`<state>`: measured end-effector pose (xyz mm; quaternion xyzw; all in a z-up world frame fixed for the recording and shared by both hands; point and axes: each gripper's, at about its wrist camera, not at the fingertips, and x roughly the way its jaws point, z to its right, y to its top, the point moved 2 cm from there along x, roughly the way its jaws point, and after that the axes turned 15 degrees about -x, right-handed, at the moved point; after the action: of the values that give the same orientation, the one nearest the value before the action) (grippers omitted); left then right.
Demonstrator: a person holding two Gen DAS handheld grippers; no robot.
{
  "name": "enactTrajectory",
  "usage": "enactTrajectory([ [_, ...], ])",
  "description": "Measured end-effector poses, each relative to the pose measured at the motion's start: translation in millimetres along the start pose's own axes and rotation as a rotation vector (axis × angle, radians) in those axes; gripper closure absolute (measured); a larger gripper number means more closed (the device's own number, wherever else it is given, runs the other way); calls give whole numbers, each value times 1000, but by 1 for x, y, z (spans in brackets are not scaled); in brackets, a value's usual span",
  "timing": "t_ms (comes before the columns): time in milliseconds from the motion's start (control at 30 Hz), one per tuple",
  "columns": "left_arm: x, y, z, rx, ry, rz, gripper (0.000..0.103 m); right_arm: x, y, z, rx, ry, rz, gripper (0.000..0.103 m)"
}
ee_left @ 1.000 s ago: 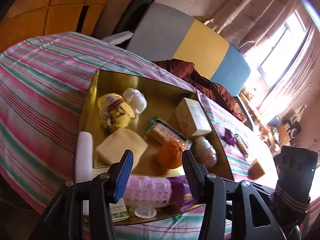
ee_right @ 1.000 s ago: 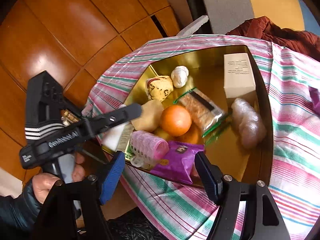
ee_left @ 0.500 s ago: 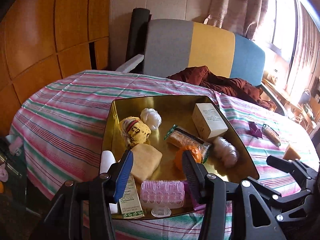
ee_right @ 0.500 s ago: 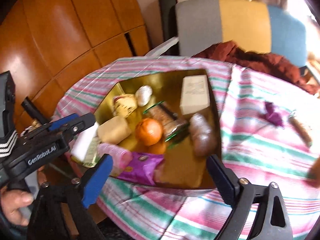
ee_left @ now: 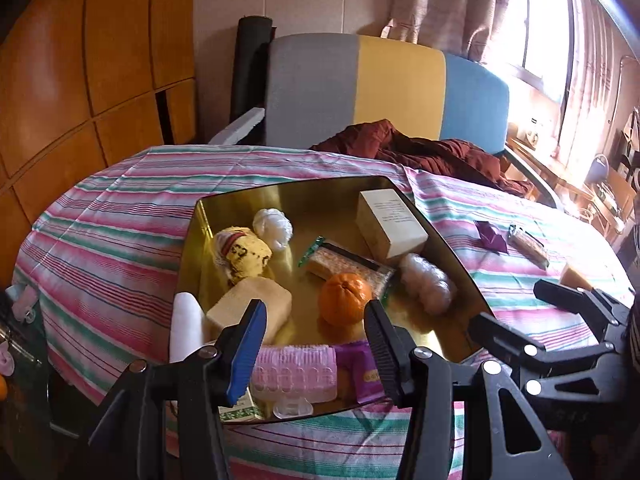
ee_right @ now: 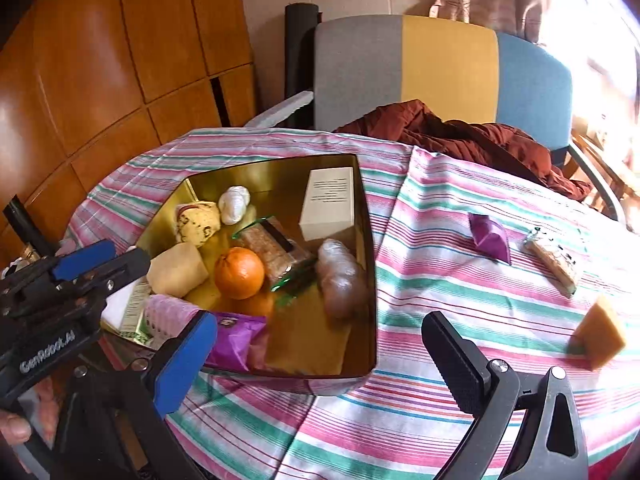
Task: Organize objects
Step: 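Release the orange and purple packet into the gold tray with both grippers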
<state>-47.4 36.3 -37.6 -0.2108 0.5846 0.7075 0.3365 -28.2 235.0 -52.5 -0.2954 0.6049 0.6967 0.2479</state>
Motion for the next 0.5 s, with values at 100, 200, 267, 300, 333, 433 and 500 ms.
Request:
enactTrajectory([
  [100, 1, -4, 5, 24, 0, -1, 52, 1, -2, 6, 14, -13, -6, 0],
  [200, -1, -6, 12, 50, 2, 10, 52, 1, -5, 13, 28, -24, -11, 0],
  [267, 0, -7, 15, 62, 0, 7, 52, 0, -7, 18, 37, -33, -15, 0],
  [300, 0, -8, 16, 66, -2, 2, 52, 0, -8, 20, 41, -37, -17, 0],
  [333, 1, -8, 17, 70, -5, -3, 52, 0, -9, 23, 46, -41, -20, 0],
  [433, 2, -11, 21, 84, -16, -17, 52, -1, -14, 33, 68, -55, -29, 0],
  [500, 3, -13, 24, 94, -22, -26, 52, 0, -17, 39, 83, -68, -39, 0],
])
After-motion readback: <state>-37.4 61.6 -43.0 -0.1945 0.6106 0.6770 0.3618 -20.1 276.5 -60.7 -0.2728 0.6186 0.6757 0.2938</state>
